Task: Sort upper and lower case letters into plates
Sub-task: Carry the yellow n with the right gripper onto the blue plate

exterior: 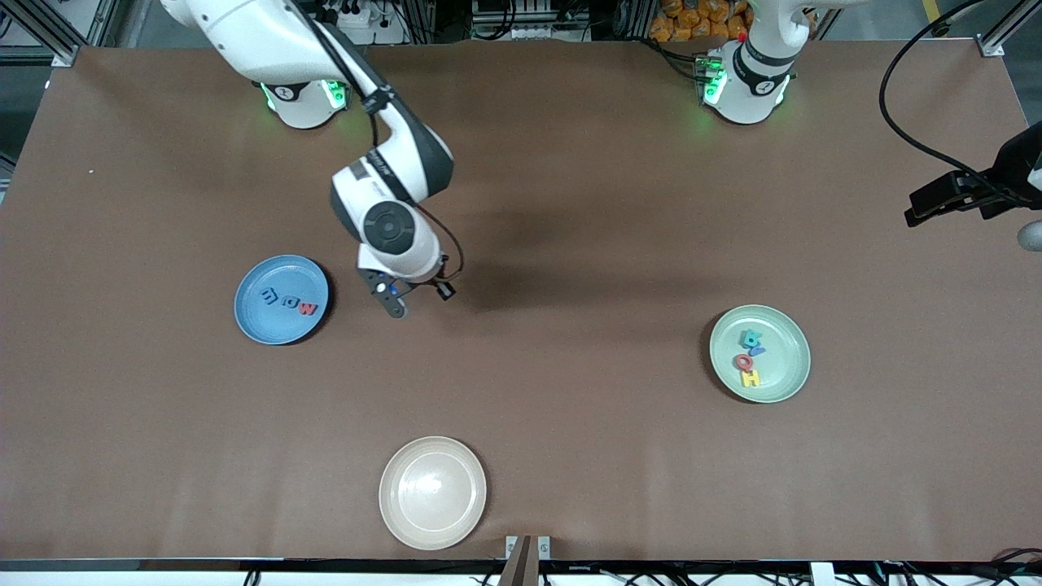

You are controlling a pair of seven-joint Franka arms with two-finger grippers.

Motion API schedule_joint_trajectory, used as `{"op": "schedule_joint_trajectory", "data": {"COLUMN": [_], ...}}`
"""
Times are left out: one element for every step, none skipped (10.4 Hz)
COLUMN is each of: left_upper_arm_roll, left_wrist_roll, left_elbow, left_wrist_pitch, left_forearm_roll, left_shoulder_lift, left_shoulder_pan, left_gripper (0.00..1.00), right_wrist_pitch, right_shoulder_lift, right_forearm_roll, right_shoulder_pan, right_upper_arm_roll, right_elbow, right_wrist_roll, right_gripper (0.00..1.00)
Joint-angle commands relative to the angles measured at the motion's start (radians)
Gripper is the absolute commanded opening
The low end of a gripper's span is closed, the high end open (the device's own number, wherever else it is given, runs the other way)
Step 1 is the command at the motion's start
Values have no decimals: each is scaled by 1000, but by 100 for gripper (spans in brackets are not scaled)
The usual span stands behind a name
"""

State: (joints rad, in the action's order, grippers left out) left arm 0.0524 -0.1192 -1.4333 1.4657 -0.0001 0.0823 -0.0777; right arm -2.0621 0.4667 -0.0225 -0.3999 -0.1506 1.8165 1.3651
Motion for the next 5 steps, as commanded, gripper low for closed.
{"op": "schedule_joint_trajectory", "data": {"left_upper_arm_roll": [-14, -12, -16, -17, -22], "left_wrist_roll": [18, 18, 18, 18, 18], "left_elbow": [5, 5, 2, -1, -6], "left_wrist_pitch": [25, 37, 47, 48, 59], "left_forearm_roll": [34, 40, 39, 37, 38], "left_shoulder_lift": [-10, -10, -10, -9, -10], "left_shoulder_pan": [-30, -46, -47, -51, -54], "left_gripper": [100, 100, 100, 100, 100], "right_wrist_pitch": [100, 150, 183, 212, 217], "right_shoulder_lift": [-58, -71, -80, -82, -79], "right_forearm_roll": [-10, -23, -24, -24, -24], "right_shoulder_pan": [125, 159, 206, 223, 222], "right_upper_arm_roll": [-15, -6, 5, 44, 113], "right_elbow": [29, 29, 30, 30, 30], "right_wrist_roll": [-235, -344, -459, -578, -700], "right_gripper": [0, 0, 0, 0, 0]}}
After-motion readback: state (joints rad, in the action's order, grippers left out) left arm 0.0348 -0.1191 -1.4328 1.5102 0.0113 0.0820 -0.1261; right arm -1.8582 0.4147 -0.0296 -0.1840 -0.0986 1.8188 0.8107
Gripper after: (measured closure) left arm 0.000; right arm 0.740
